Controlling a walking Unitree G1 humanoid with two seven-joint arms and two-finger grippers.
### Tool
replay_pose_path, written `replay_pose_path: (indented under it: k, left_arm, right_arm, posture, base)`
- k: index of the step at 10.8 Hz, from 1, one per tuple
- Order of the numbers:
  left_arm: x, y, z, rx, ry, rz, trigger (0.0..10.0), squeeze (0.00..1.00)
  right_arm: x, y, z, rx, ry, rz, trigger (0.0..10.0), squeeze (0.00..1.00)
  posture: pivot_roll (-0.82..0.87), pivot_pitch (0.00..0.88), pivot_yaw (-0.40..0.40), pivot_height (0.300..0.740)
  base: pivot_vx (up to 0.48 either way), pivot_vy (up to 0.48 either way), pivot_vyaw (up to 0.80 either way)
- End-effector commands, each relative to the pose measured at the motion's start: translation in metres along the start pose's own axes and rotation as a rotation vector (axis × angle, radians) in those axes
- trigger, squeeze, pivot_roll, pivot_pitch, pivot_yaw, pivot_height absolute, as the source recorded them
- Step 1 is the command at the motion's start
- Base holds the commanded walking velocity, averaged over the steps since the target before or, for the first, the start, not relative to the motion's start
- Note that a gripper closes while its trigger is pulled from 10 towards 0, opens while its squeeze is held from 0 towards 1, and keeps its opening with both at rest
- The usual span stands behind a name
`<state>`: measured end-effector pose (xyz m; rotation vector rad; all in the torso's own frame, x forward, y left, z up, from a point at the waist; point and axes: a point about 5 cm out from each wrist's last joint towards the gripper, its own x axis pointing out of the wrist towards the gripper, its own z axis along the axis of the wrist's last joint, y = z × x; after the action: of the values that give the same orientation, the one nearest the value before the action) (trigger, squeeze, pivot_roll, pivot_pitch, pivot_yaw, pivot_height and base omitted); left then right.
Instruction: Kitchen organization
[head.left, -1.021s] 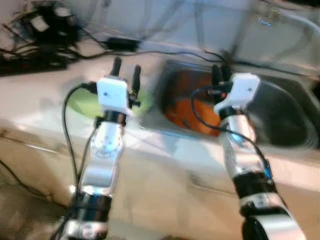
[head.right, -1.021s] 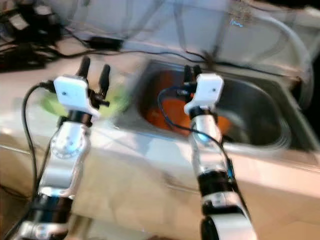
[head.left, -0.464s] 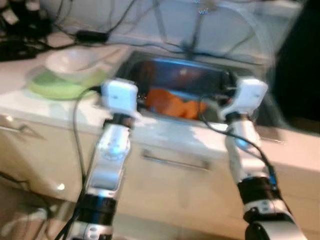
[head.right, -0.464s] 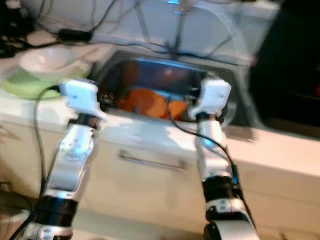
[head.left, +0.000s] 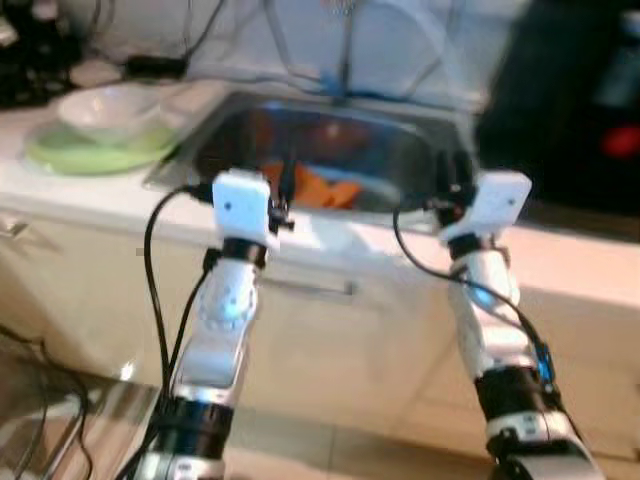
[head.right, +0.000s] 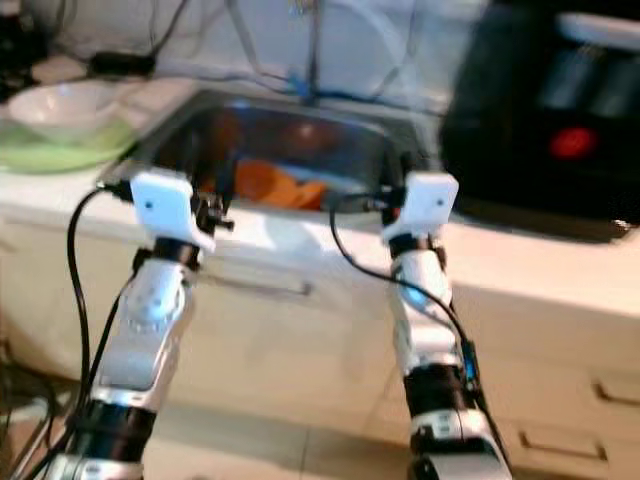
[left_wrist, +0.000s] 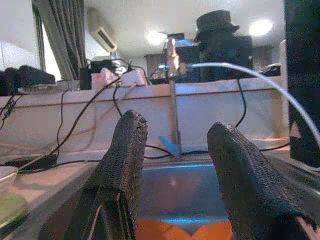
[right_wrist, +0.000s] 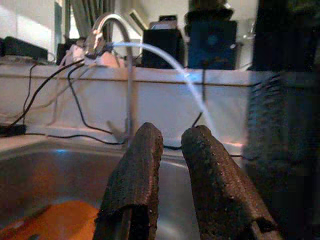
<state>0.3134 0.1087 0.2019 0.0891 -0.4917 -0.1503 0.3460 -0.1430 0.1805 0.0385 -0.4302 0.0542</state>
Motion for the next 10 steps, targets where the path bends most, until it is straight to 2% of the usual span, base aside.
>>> replay_pose_path:
  k: [1, 2, 10]
  left_arm:
    - [-0.0031, 0.0039, -0.0066, 0.003, 0.027, 0.013, 10.0, 0.0]
    - [-0.0038, 0.0032, -0.008, -0.003, 0.035, 0.016, 10.0, 0.0]
    - [-0.0053, 0.0003, -0.0096, -0.027, 0.042, 0.005, 10.0, 0.0]
  right_arm:
    - [0.0004, 0.002, 0.0014, 0.007, 0.002, 0.009, 10.0, 0.0]
    - [-0.0004, 0.001, 0.0002, 0.001, 0.011, 0.009, 10.0, 0.0]
    - [-0.0023, -0.0031, -0.0051, -0.012, 0.041, 0.007, 10.0, 0.0]
  posture:
    - [0.21, 0.054, -0.061, 0.725]
    - [0.21, 0.054, -0.064, 0.725]
    - [0.21, 0.047, -0.068, 0.725]
  base:
    - [0.0, 0.0, 0.0]
    - [0.0, 0.0, 0.0]
    - [-0.263, 0.0, 0.0]
